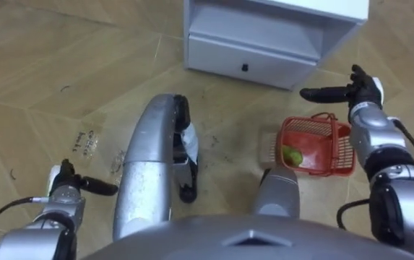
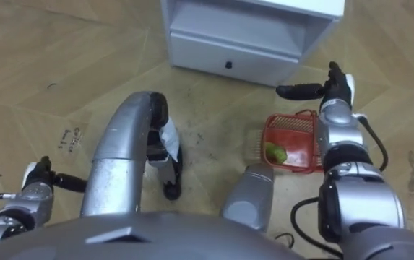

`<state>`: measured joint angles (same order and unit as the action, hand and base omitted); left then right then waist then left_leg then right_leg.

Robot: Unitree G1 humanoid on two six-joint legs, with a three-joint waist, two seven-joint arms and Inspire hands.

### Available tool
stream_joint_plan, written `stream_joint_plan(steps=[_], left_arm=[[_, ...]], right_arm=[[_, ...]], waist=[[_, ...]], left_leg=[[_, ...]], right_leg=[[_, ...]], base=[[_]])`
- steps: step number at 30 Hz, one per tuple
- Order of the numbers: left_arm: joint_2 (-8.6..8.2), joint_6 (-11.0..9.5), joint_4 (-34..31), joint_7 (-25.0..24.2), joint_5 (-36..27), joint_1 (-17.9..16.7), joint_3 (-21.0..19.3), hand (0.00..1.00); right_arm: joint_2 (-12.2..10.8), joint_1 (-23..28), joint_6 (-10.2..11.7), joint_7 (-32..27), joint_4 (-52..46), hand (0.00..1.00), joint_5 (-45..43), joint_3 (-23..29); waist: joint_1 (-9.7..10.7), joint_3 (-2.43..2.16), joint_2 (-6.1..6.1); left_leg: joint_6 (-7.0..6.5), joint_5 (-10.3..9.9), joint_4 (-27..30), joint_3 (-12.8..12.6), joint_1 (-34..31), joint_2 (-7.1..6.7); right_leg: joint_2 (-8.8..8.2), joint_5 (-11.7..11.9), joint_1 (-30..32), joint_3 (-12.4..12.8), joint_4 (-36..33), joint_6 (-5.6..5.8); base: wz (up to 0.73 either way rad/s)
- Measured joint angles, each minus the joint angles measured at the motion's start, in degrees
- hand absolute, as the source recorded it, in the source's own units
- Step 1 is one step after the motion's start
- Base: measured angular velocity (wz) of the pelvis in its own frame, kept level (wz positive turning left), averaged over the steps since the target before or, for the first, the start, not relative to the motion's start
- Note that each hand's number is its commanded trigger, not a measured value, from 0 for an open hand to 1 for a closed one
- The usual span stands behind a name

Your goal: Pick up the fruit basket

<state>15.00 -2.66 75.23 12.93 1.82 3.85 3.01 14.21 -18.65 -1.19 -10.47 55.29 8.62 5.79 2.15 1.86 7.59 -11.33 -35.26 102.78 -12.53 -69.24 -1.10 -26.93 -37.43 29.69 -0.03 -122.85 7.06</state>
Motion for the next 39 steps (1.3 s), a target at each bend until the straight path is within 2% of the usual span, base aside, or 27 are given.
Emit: stream_joint_plan(steps=[2, 5, 10, 12, 14, 17, 18, 19, 20, 21, 22, 23, 24, 25, 30, 34, 39], left_arm=[[-0.02, -0.22, -0.01, -0.14, 0.06, -0.93, 1.30, 0.00], [-0.05, -0.33, -0.13, -0.86, 0.14, -2.29, 1.72, 0.00], [-0.01, -1.60, 0.13, -1.12, 0.20, -4.48, 1.79, 0.00], [0.05, -1.62, 0.32, -1.13, 0.19, -5.69, 1.83, 0.00], [0.11, -1.58, 0.42, -1.22, 0.19, -6.19, 2.36, 0.00], [0.13, -1.53, 0.79, -1.80, 0.06, -7.47, 3.73, 0.00], [0.23, -1.48, 0.85, -2.35, 0.10, -8.01, 3.94, 0.00], [0.25, -1.45, 0.84, -2.43, 0.13, -8.23, 4.01, 0.00], [0.26, -1.45, 0.80, -2.55, 0.25, -8.47, 4.28, 0.00], [0.28, -1.42, 0.76, -2.76, 0.40, -8.60, 4.92, 0.00], [0.31, -1.41, 0.66, -2.95, 0.45, -8.60, 5.20, 0.00], [-0.98, -1.31, 0.36, -3.67, 0.51, -7.94, 5.83, 0.00], [-1.13, -1.64, 0.32, -4.53, 0.33, -7.86, 6.58, 0.00], [-1.12, -1.66, 0.32, -4.86, 0.32, -7.85, 6.73, 0.00], [-0.50, -2.00, 0.09, -6.30, 0.17, -6.90, 6.95, 0.00], [-0.36, -2.16, -0.03, -6.93, 0.14, -6.77, 9.25, 0.00], [-0.36, -2.08, 0.04, -7.21, 0.14, -7.31, 12.91, 0.00]], right_arm=[[0.24, 0.01, 0.03, -0.43, -0.84, 0.00, 0.62, 0.00], [0.52, 0.04, 0.01, -0.79, -2.02, 0.00, 1.33, 0.00], [1.67, 0.04, 0.03, -1.06, -4.37, 0.00, 1.85, -0.10], [2.19, 0.04, 0.30, -1.37, -3.95, 0.00, 1.85, -0.26], [2.40, 0.04, 0.36, -1.50, -3.90, 0.00, 1.85, -0.90], [2.89, 0.05, 0.66, -1.57, -2.04, 0.00, 1.86, -3.25], [2.92, 0.18, 0.65, -1.74, -1.60, 0.00, 1.83, -4.04], [2.94, 0.21, 0.66, -1.95, -1.50, 0.00, 1.86, -4.53], [2.92, 0.30, 0.66, -2.01, -1.41, 0.00, 1.86, -4.66], [3.16, 0.52, 0.66, -2.28, -1.25, 0.00, 1.85, -4.63], [3.28, 0.58, 0.68, -2.42, -0.89, 0.00, 1.85, -4.65], [4.31, 0.09, 0.87, -2.60, 0.18, 0.00, 1.86, -4.66], [4.20, 0.09, 0.89, -2.59, 0.91, 0.00, 2.04, -5.37], [4.19, 0.09, 0.89, -2.53, 1.51, 0.00, 2.10, -6.13], [4.33, 0.10, 0.88, -0.58, 4.67, 0.00, 2.48, -9.38], [4.35, 0.10, 0.91, 0.65, 4.99, 0.00, 4.39, -9.72], [4.49, 0.21, 0.27, 0.66, 7.00, 0.00, 6.86, -10.97]], waist=[[0.47, 0.07, 0.41], [0.69, -0.13, 0.96], [0.48, -0.16, 1.02], [-0.22, -0.05, 1.29], [-0.47, 0.10, 1.58], [-0.99, 0.20, 1.61], [-1.16, 0.22, 1.53], [-1.11, 0.24, 1.54], [-0.91, 0.25, 1.54], [-0.81, 0.28, 1.49], [-0.82, 0.28, 1.55], [-1.52, 1.05, 0.00], [-1.85, 1.11, -0.02], [-1.86, 1.08, -0.07], [-2.76, 0.93, -0.30], [-2.75, 0.88, -0.57], [-2.45, 0.83, -1.95]], left_leg=[[0.29, -0.15, 0.21, 0.18, 0.26, 0.00], [1.58, -0.75, 0.28, 0.27, 0.81, 0.01], [2.57, -1.39, 0.42, 0.26, 1.03, 0.37], [3.56, -1.92, 0.74, 0.27, 1.46, 0.38], [4.24, -2.18, 1.22, 0.27, 1.42, 0.37], [4.90, -1.97, 4.02, 1.64, 0.83, 0.08], [5.70, -1.65, 5.61, 3.01, 0.00, -0.88], [6.09, -1.56, 6.40, 3.63, -0.56, -1.13], [7.02, -1.60, 7.74, 4.44, -1.63, -1.83], [7.51, -1.83, 9.14, 4.80, -2.73, -1.79], [7.64, -1.90, 9.92, 4.82, -3.29, -1.77], [8.00, -1.78, 10.88, 6.37, -4.33, -1.52], [9.68, -0.92, 10.73, 6.50, -5.22, -1.86], [10.01, -0.75, 10.63, 6.47, -5.33, -1.88], [10.03, -0.74, 10.56, 6.72, -5.71, -2.83], [10.04, -0.75, 10.55, 7.15, -5.71, -3.69], [10.04, -0.74, 10.52, 7.25, -5.79, -3.66]], right_leg=[[0.04, -0.24, -0.62, -0.32, -0.25, -0.29], [0.02, -0.39, -0.79, -0.10, -0.31, -0.58], [0.06, -0.75, -0.90, -0.16, -0.27, -1.21], [0.15, -0.90, -1.04, 0.33, -0.75, -1.34], [0.07, -1.47, -1.06, 0.68, -1.63, -2.07], [0.27, -2.95, -2.39, 0.90, -3.88, -2.70], [0.94, -3.34, -2.95, 1.01, -5.13, -2.91], [1.46, -3.56, -3.08, 1.18, -5.85, -3.04], [2.10, -4.05, -3.46, 1.19, -7.30, -3.02], [3.19, -4.61, -3.75, 1.25, -8.81, -3.23], [3.47, -4.97, -3.98, 1.30, -9.57, -3.16], [5.17, -4.97, -3.52, 1.39, -10.08, -3.17], [5.08, -5.01, -2.58, 2.11, -10.31, -3.19], [5.06, -5.01, -2.41, 2.24, -10.28, -3.18], [4.99, -5.05, -1.19, 3.30, -10.13, -3.08], [4.86, -5.10, -0.73, 3.76, -10.33, -2.99], [5.01, -5.19, -0.51, 4.00, -10.65, -2.81]], base=[[0.06], [-0.05], [-0.01], [0.00], [0.00], [-0.09], [-0.12], [0.03], [0.13], [0.20], [0.00], [-0.14], [-0.20], [-0.08], [-0.03], [-0.03], [-0.01]])
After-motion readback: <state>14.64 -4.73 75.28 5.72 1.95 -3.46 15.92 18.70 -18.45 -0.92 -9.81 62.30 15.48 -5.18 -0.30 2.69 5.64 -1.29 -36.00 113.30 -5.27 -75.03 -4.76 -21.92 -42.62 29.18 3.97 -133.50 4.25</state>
